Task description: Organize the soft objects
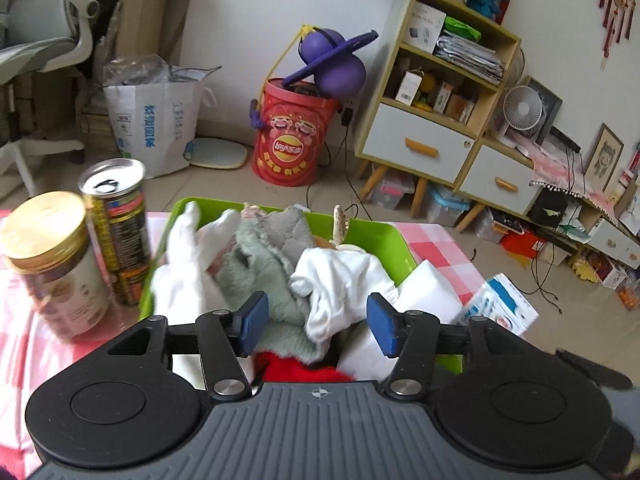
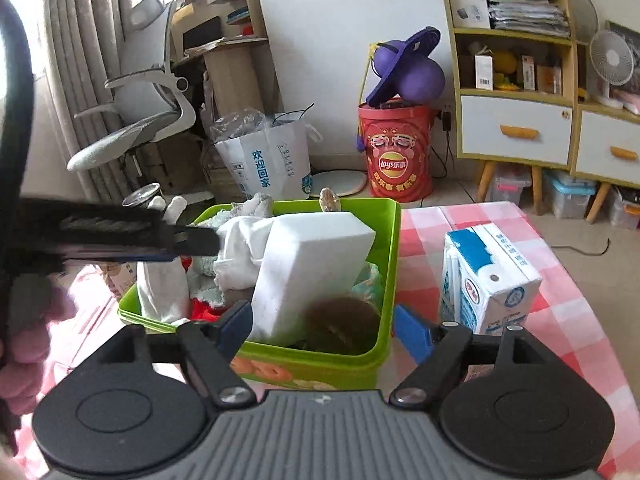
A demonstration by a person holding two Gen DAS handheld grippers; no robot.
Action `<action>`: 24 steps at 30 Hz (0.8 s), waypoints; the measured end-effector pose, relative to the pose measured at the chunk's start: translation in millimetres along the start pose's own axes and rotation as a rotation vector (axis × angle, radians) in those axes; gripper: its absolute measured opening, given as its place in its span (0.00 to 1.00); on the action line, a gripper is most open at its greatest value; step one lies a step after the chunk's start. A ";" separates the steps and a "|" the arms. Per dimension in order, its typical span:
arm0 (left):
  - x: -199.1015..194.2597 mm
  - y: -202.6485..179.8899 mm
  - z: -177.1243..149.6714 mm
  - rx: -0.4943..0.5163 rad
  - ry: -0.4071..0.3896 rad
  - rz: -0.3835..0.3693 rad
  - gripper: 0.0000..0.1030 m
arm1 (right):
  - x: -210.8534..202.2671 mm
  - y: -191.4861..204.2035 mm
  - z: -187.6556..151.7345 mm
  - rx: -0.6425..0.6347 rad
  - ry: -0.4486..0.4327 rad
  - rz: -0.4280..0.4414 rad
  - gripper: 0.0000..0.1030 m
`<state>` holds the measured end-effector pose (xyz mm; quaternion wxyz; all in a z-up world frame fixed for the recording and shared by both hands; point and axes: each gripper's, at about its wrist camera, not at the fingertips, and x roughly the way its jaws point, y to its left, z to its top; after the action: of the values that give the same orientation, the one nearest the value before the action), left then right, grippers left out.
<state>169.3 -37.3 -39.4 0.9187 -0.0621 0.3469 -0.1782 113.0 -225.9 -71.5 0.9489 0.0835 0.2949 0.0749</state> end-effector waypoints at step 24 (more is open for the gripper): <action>-135.5 4.6 -74.5 -0.054 0.146 0.189 0.95 | -102.5 49.2 4.3 -0.056 0.167 -0.105 0.81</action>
<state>27.2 17.9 -13.1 0.9017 -0.0407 0.4219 -0.0857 27.4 -198.1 -1.9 0.9256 0.0350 0.3747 0.0399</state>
